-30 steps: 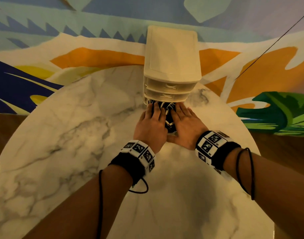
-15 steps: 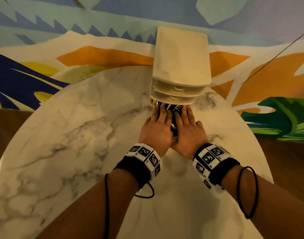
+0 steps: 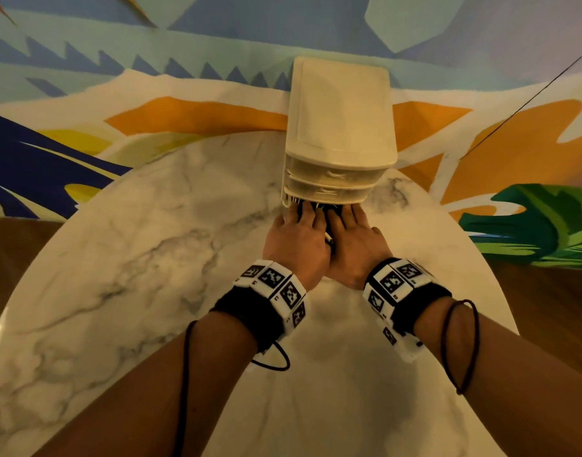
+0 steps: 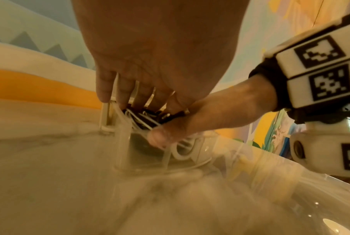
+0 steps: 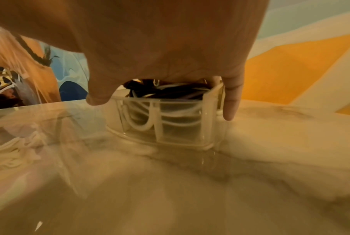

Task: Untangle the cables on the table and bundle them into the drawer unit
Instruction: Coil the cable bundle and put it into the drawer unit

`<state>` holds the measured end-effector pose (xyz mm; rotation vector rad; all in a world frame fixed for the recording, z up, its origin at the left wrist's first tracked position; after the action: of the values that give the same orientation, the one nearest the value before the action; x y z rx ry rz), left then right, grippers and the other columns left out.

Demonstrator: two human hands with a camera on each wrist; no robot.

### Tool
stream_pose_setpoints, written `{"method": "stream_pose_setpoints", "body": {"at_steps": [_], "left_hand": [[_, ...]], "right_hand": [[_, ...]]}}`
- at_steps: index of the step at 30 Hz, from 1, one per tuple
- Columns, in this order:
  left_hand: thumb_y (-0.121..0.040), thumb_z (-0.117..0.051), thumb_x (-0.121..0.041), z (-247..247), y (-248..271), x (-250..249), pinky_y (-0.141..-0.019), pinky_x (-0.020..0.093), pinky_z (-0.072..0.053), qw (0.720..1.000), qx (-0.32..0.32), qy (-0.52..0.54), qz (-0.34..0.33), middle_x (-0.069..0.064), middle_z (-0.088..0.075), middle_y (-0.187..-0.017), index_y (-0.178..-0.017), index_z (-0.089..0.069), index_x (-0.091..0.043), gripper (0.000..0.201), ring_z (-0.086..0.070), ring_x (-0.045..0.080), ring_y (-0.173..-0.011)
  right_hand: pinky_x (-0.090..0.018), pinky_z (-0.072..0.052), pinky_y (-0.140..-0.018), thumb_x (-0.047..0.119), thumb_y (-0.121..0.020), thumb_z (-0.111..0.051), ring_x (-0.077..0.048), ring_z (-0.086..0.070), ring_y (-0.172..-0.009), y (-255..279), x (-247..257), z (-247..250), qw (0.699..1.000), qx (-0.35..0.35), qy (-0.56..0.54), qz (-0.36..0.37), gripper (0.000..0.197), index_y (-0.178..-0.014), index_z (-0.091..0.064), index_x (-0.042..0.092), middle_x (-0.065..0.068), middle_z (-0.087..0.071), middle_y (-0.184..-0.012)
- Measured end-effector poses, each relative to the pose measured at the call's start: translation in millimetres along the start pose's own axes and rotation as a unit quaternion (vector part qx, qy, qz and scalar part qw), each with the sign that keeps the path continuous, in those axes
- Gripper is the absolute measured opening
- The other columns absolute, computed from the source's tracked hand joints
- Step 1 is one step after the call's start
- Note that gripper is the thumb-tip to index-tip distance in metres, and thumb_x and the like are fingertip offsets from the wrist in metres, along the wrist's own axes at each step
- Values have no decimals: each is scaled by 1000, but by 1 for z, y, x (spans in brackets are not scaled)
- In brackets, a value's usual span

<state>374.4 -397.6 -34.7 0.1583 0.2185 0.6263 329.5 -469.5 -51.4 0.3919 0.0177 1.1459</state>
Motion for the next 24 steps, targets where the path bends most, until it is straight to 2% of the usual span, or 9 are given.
{"method": "stream_pose_setpoints", "body": {"at_steps": [3, 7, 9, 11, 13, 15, 19, 24], "left_hand": [[-98, -24, -41, -14, 0, 5, -117, 41, -17, 999, 19, 30, 6, 9, -2, -159, -151, -7, -11, 63, -2, 24, -146], [-99, -21, -41, -14, 0, 3, -118, 40, -12, 999, 26, 35, 16, 9, 4, -159, -151, -1, -10, 64, 4, 23, -146], [-99, -21, -40, -15, 0, 2, -118, 40, -11, 999, 31, 31, 21, 9, 4, -159, -151, 0, -10, 64, 5, 24, -146], [-99, -21, -40, -17, -1, 2, -118, 41, -10, 999, 39, 21, 28, 10, 6, -159, -150, 1, -10, 64, 6, 25, -146], [-99, -21, -39, -16, -2, 1, -118, 41, -10, 999, 38, 12, 31, 11, 8, -158, -150, 3, -10, 63, 8, 26, -146], [-99, -20, -38, -14, 2, 0, -118, 43, -8, 999, 36, 22, 29, 11, 7, -159, -150, 2, -11, 62, 7, 27, -146], [-99, -23, -36, -16, 29, -3, -119, 43, -8, 999, 1, 28, 26, 10, -4, -159, -150, -5, -11, 59, -2, 26, -146], [-99, -24, -34, -12, 16, 4, -118, 42, -9, 998, -21, 55, 29, 5, -9, -159, -150, -13, -15, 56, -3, 22, -146]], "right_hand": [[-52, -40, -102, 57, -82, -43, -23, 2, -147, -3, -1, -1, 1000, -15, -6, -3, 83, -150, -9, 23, 0, -1, -160], [-50, -32, -108, 54, -87, -39, -21, 11, -147, 3, 2, -4, 1000, -13, -15, 2, 83, -151, 0, 21, -1, 10, -160], [-47, -29, -110, 53, -89, -38, -19, 12, -147, 15, 2, -8, 1000, -12, -25, 4, 81, -152, 2, 21, -2, 11, -160], [-43, -27, -114, 54, -90, -29, -18, 7, -147, 24, 2, -11, 1000, -13, -20, 14, 77, -152, -2, 17, -5, 4, -160], [-38, -23, -118, 56, -85, -11, -19, 3, -147, 24, 1, -13, 999, -20, -5, 30, 80, -152, -8, 13, -7, -4, -160], [-34, -16, -120, 54, -83, -6, -21, 0, -148, 18, 3, -11, 999, -30, -6, 42, 81, -151, -12, 10, -9, -10, -159], [-40, -25, -116, 46, -95, -36, -17, 3, -148, 14, -1, -17, 999, -23, -16, 43, 69, -152, -11, 15, -4, -6, -160], [-42, -27, -112, 42, -95, -43, -15, -5, -147, 6, 1, -2, 998, -46, -40, 20, 67, -152, -15, 19, 0, -11, -160]]}}
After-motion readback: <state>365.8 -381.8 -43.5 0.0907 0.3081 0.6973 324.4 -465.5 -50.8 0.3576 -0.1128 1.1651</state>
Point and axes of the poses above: each hand's wrist, its own y-axis away from the middle knuckle, its own z-axis out of the back of the hand, x = y × z, the point moved 8 cm from there along -y, towards the middle knuckle
